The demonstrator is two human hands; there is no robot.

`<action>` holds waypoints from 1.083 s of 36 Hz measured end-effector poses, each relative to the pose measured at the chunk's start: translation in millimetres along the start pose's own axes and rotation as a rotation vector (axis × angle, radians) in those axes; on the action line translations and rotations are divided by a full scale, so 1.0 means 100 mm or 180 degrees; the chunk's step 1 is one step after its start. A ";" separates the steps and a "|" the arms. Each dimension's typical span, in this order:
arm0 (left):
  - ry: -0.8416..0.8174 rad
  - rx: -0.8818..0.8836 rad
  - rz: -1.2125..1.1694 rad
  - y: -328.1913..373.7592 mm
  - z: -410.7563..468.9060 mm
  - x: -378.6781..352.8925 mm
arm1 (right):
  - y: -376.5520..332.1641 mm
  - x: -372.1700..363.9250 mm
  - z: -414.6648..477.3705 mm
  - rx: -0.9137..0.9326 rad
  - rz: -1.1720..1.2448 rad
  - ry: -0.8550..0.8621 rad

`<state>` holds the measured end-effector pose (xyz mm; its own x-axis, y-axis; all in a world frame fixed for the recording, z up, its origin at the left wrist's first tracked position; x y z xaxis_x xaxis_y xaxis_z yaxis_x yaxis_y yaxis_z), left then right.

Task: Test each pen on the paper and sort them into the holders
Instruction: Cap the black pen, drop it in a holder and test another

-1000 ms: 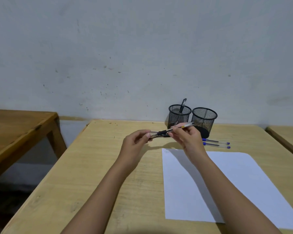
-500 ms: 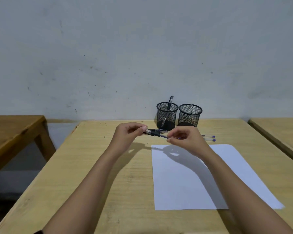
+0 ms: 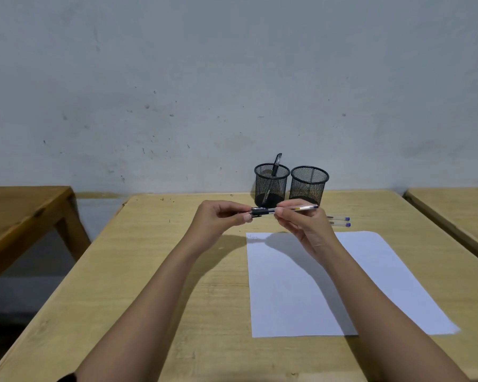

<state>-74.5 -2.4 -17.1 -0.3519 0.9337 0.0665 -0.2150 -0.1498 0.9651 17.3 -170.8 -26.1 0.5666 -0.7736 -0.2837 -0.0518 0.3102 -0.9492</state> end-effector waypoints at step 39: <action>0.0531 0.0177 0.1457 -0.65 0.06 0.33 | 0.20 0.36 0.15 0.0015 -0.0399 0.0840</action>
<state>-66.4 40.4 -75.8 -0.5410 0.7105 0.4500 0.0432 -0.5109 0.8586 48.8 -184.5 -53.4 0.3347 -0.9229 -0.1903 0.0094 0.2052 -0.9787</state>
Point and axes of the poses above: each hand's wrist, its own z-axis towards the middle knuckle, its own x-axis out of the back of the hand, y = z × x, the point moved 3 cm from there along z, towards the middle knuckle, and after that the axes turned 3 degrees about -z, right-handed, at the moved point
